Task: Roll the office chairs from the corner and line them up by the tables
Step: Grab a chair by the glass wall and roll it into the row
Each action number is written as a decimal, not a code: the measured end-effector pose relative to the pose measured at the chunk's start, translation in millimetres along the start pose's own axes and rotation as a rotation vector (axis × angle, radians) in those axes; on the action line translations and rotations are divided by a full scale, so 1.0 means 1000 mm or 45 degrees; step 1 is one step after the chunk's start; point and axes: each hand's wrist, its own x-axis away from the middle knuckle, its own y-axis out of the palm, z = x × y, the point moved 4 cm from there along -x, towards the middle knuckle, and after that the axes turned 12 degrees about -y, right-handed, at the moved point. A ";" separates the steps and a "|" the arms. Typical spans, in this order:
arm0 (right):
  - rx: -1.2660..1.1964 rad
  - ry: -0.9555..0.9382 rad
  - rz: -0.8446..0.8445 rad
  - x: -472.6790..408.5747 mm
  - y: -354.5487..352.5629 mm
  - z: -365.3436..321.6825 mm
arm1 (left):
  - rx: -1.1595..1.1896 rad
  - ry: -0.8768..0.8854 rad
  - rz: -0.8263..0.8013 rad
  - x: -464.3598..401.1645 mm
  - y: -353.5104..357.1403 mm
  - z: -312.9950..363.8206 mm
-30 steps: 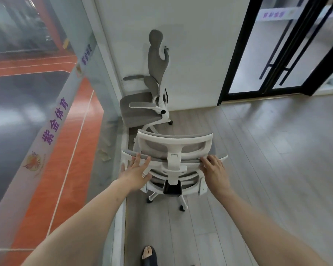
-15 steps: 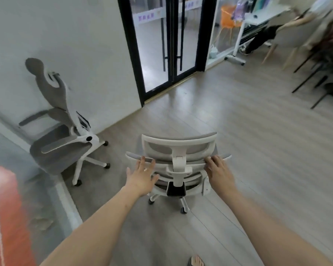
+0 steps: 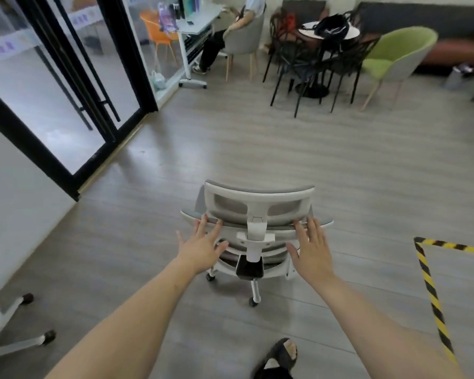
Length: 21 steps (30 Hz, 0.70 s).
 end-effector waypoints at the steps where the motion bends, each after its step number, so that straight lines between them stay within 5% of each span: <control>1: -0.008 0.062 0.008 -0.001 -0.005 0.019 | -0.016 0.031 -0.012 -0.010 -0.005 0.023; 21: 0.084 0.856 -0.059 -0.054 -0.145 0.438 | -0.342 0.645 -0.104 -0.248 -0.078 0.540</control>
